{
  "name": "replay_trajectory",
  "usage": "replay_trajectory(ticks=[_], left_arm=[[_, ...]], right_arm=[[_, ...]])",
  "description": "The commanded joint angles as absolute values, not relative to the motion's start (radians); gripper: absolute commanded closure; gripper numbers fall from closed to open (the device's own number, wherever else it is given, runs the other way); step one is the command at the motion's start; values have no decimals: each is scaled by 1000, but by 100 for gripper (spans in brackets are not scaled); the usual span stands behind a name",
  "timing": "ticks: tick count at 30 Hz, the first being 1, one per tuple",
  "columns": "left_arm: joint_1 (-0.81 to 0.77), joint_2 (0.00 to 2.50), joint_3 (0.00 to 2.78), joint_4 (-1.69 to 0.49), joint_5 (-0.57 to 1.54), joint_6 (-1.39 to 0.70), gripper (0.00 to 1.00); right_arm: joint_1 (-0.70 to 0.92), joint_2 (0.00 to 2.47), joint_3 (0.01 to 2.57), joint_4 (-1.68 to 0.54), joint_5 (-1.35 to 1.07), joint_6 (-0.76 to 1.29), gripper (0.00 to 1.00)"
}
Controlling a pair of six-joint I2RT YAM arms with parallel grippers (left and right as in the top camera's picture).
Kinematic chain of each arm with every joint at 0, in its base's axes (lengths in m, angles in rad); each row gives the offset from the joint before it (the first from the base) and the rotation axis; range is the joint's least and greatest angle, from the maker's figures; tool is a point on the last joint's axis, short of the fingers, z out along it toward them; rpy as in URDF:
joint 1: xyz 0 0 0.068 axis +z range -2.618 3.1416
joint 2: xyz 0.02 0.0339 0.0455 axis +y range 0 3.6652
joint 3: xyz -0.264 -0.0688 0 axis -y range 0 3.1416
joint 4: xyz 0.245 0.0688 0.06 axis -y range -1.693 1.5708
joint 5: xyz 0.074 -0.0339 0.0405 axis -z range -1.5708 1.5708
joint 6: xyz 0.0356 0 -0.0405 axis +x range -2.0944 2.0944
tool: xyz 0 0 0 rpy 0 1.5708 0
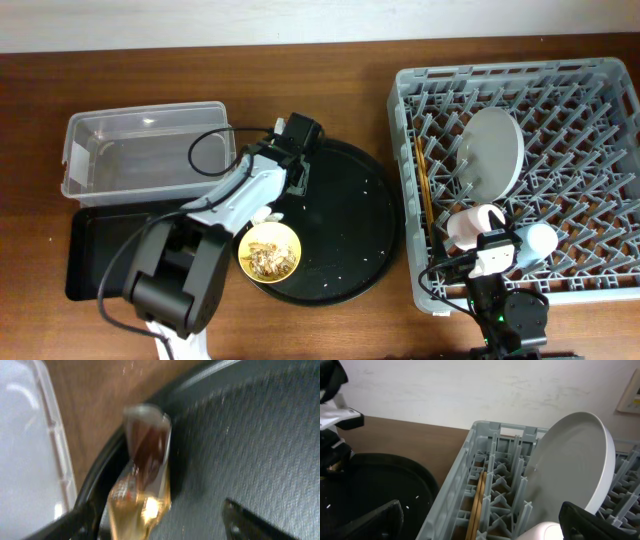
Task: Sort waste into correct bins and load items into the dishwasher rack
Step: 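Grasp the gold wrapper with the left gripper and drop it in the clear bin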
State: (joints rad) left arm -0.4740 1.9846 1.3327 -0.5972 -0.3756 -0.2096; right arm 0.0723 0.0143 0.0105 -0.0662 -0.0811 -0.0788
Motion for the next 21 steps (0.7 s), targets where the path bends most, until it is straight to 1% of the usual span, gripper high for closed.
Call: replay_trajectory(ticks=[1, 2, 3, 4, 5, 6, 9, 12, 13, 14, 18, 21], left_arm=[[-477, 2006, 1336, -547, -416, -162, 37], [-477, 2007, 1336, -533, -415, -162, 49], [-481, 2008, 1336, -519, -415, -162, 67], [-482, 2008, 1336, -509, -416, -162, 69], [-481, 2008, 1336, -499, -418, -162, 63], [-475, 2013, 1336, -496, -420, -162, 52], [-455, 2062, 1336, -488, -420, -162, 52], [-464, 2051, 1353, -487, -426, -162, 82], [-465, 2039, 1371, -498, -427, -162, 88], [-465, 2010, 1403, -534, -427, -162, 99], [-473, 1825, 1503, -707, -429, -162, 100], [-463, 1689, 1512, -758, -584, -163, 100]], right_arm=[[65, 7, 6, -70, -94, -71, 2], [65, 7, 6, -70, -94, -71, 2], [65, 7, 6, -70, -94, -71, 2], [65, 7, 6, -70, -94, -71, 2], [65, 7, 6, -70, -94, -71, 2], [65, 7, 6, -70, -94, -71, 2], [65, 7, 6, -70, -94, -71, 2], [65, 7, 6, -70, -94, -71, 2], [65, 7, 6, -70, -94, -71, 2], [65, 7, 6, -70, -94, -71, 2], [65, 7, 6, -70, -94, -71, 2], [65, 7, 6, -70, -94, -71, 2]])
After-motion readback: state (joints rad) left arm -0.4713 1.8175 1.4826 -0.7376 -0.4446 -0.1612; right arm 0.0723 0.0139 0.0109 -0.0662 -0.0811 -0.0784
